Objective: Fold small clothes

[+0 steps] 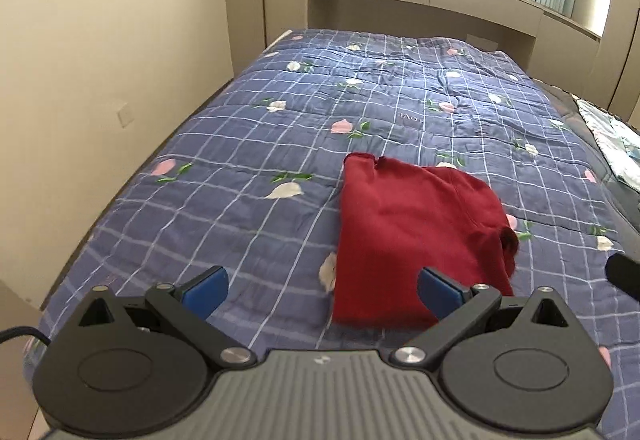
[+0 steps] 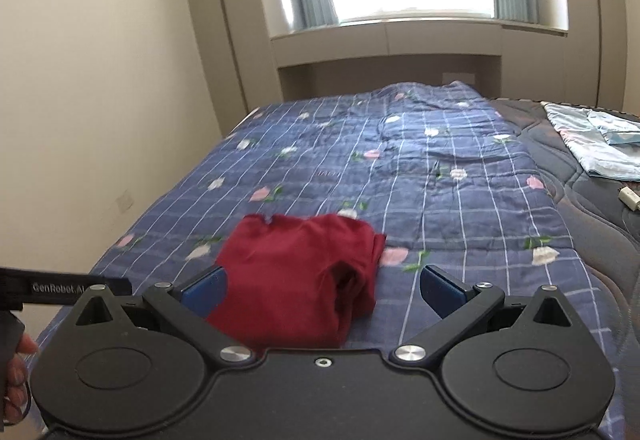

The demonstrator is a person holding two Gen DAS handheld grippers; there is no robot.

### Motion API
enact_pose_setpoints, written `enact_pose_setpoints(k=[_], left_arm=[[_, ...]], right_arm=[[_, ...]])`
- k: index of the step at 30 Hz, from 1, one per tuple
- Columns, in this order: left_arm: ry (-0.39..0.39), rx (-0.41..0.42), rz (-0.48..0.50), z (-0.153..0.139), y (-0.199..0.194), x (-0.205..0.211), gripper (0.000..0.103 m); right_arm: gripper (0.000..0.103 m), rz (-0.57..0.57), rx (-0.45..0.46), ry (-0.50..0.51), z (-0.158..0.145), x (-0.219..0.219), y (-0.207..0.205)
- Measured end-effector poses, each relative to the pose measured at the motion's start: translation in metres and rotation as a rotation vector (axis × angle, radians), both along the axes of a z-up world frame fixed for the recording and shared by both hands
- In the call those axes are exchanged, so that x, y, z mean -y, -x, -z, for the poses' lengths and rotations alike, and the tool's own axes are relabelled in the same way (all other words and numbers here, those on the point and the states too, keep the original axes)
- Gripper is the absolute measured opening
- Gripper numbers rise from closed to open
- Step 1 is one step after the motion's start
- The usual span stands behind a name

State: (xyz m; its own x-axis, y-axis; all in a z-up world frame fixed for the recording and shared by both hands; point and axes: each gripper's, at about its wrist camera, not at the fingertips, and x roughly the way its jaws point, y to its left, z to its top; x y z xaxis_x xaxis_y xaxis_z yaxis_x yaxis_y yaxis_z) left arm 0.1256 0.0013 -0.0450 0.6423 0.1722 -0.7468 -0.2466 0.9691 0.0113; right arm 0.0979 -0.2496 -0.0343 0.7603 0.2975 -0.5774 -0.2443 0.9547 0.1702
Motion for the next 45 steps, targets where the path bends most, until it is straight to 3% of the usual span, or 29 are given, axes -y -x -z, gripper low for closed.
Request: enact_pose_setpoints(k=[8, 17, 45], left_arm=[[-0.016, -0.038, -0.004, -0.034, 0.065, 0.008, 0.103], [-0.02, -0.069, -0.047, -0.035, 0.111, 0.007, 0.103], [-0.031, -0.074, -0.079, -0.035, 0.119, 0.02, 0.103]], right_arm=[[0.102, -0.081, -0.105, 0.02, -0.023, 0.007, 0.048], [0.102, -0.114, -0.134, 0.017, -0.025, 0.005, 0.082], [0.102, -0.109, -0.168, -0.013, -0.021, 0.023, 0.074]])
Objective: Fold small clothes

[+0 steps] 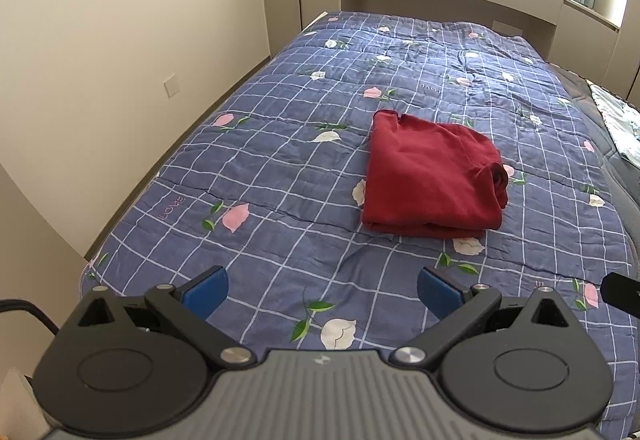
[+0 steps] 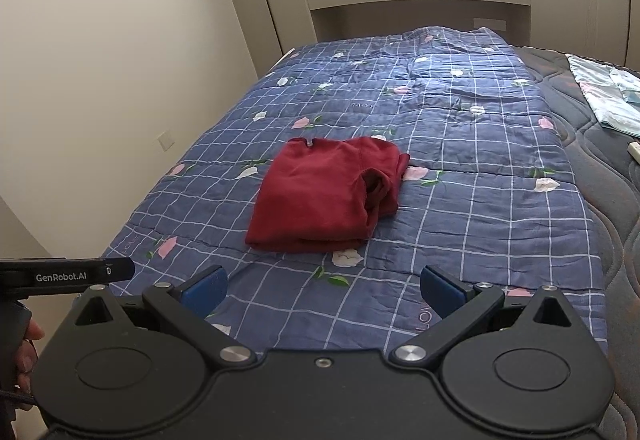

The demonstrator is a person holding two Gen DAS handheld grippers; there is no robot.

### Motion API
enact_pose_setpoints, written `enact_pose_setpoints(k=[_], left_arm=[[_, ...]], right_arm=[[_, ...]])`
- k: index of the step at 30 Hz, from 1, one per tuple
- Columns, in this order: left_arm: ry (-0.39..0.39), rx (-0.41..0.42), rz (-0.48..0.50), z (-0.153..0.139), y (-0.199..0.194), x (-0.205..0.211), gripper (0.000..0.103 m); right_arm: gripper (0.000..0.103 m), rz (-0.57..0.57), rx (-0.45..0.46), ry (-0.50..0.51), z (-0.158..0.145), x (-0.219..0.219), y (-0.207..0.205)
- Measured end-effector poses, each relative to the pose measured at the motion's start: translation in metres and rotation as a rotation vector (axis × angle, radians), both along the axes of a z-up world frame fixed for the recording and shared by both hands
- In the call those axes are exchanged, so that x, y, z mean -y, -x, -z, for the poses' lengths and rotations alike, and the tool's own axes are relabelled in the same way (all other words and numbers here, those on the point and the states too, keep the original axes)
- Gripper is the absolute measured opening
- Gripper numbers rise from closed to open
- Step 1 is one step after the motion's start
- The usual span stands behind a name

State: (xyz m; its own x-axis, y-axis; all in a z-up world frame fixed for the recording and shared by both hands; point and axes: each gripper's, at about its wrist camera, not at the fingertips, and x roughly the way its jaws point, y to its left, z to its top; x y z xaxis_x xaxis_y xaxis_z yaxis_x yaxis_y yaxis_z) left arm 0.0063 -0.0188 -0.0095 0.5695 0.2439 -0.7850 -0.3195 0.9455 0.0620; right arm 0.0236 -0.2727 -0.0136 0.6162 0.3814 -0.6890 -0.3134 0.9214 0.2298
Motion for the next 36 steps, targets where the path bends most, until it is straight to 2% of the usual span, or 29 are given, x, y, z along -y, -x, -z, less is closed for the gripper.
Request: enact_pose_setpoints(k=[24, 36], left_arm=[[-0.01, -0.04, 0.035, 0.006, -0.013, 0.011, 0.103], [-0.001, -0.057, 0.022, 0.011, -0.013, 0.005, 0.103]], right_arm=[[0.102, 0.029, -0.031, -0.018, 0.007, 0.01, -0.009], [0.102, 0.033, -0.057, -0.024, 0.014, 0.006, -0.01]])
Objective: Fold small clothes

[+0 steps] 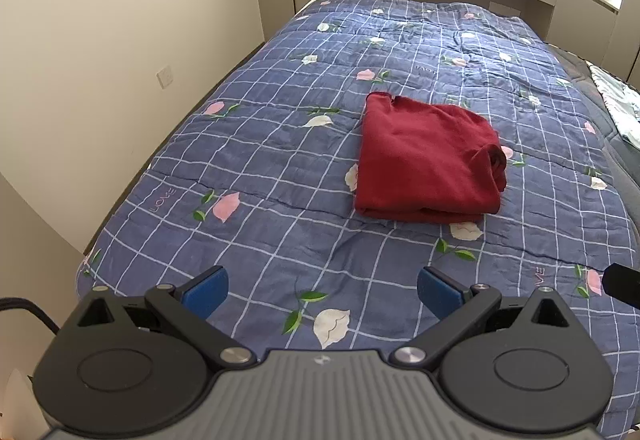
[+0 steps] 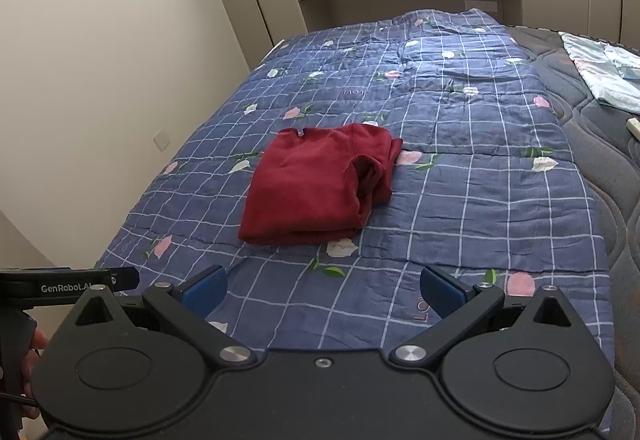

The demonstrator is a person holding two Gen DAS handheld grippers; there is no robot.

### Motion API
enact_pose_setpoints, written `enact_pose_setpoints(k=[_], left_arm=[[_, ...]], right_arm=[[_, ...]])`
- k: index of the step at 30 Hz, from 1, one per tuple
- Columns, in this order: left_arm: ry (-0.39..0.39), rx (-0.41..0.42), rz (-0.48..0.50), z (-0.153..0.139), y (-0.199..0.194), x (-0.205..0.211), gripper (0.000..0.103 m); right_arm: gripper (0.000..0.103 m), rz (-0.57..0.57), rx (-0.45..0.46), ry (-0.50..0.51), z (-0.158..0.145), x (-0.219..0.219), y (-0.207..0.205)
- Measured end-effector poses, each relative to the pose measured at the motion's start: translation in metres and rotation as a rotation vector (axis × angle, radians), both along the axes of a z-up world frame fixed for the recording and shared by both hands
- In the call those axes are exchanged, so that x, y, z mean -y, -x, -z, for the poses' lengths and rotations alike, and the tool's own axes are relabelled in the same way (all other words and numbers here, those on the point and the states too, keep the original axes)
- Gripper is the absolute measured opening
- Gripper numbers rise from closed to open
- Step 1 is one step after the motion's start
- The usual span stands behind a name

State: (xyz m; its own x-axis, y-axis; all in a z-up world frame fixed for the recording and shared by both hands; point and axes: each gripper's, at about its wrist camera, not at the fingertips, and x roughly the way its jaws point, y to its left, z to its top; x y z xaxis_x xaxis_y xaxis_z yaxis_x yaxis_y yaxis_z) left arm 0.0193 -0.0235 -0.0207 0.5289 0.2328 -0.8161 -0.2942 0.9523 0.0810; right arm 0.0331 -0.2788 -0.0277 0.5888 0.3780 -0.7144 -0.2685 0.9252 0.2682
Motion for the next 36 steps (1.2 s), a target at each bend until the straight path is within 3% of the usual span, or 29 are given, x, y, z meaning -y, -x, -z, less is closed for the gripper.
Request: enact_pose_setpoints(k=[36], left_arm=[[0.053, -0.133, 0.035, 0.026, -0.031, -0.028, 0.103]], right_arm=[[0.102, 0.07, -0.074, 0.039, 0.015, -0.022, -0.018]])
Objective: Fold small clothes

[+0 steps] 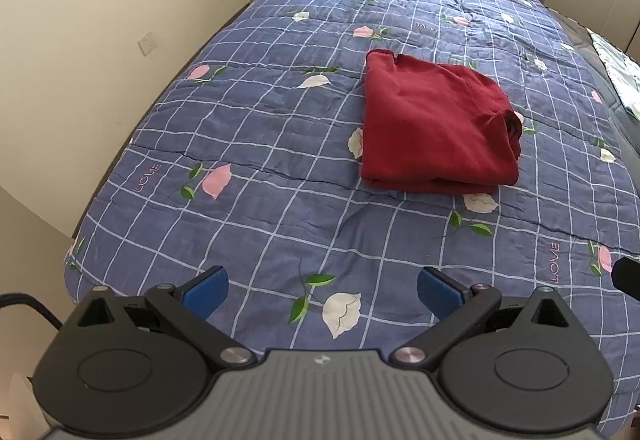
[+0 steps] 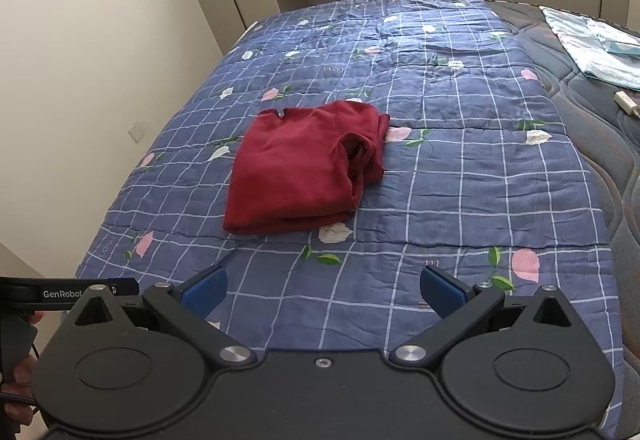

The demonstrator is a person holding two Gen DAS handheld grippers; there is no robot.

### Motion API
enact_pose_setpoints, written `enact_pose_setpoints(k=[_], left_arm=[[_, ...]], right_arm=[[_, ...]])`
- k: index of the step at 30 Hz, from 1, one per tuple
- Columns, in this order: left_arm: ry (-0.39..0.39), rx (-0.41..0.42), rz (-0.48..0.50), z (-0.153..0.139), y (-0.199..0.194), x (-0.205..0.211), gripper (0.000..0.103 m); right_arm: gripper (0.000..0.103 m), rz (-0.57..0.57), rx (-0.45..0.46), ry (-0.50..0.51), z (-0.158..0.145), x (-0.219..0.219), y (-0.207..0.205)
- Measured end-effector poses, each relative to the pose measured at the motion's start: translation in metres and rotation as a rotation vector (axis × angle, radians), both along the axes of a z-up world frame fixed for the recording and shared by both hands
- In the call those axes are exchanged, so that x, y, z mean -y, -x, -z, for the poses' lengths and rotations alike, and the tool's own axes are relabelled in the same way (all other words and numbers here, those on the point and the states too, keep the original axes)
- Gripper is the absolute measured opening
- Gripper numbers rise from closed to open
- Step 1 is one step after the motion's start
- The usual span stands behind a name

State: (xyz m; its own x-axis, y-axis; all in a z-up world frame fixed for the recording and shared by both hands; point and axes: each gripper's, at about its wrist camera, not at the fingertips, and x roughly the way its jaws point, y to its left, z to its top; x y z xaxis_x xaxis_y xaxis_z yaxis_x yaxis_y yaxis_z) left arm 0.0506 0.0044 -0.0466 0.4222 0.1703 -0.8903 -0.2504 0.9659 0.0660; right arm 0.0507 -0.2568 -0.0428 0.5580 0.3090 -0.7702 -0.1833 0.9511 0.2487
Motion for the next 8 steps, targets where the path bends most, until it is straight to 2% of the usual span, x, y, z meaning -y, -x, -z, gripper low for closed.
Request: enact_pose_setpoints(k=[8], left_arm=[[0.013, -0.024, 0.044, 0.01, -0.017, -0.012, 0.103]], right_arm=[[0.102, 0.039, -0.039, 0.012, 0.009, -0.016, -0.012]])
